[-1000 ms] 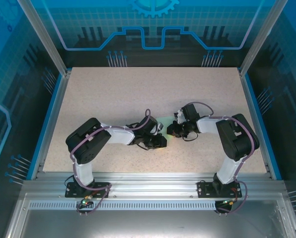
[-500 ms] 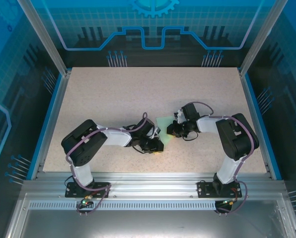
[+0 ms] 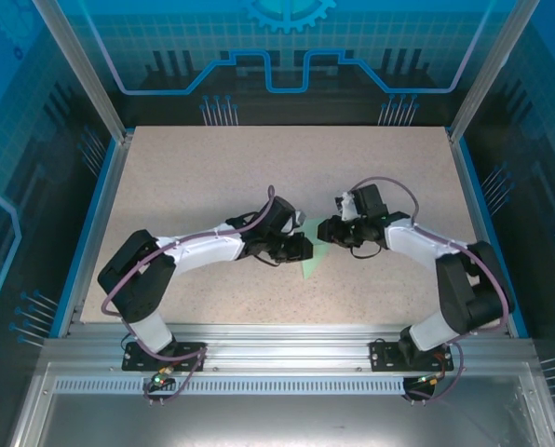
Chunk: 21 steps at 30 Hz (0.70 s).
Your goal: Fold a paper plane with a square sheet of paper (pick it up from the middle)
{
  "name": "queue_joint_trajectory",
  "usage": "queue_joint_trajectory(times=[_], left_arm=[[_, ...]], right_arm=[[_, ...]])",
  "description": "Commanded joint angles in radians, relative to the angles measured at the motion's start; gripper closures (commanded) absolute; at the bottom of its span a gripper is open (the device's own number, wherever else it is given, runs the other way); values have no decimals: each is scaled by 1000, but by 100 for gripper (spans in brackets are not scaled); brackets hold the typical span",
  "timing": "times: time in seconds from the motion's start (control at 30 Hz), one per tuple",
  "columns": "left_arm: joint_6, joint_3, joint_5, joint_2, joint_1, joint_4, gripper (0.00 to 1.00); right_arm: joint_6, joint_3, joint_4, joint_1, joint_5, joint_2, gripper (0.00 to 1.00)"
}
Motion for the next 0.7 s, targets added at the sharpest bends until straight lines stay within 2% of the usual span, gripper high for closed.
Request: queue_joint_trajectory(times=[0.0, 0.37, 0.67], left_arm=[[53, 77, -57, 77, 8, -83, 83], [98, 123, -75, 156, 8, -130, 84], [106, 128, -121, 182, 9, -161, 85]], right_arm=[[-12, -46, -55, -53, 42, -38, 65], [8, -156, 5, -66, -5, -67, 43], [3, -147, 10, -41, -24, -31, 40]])
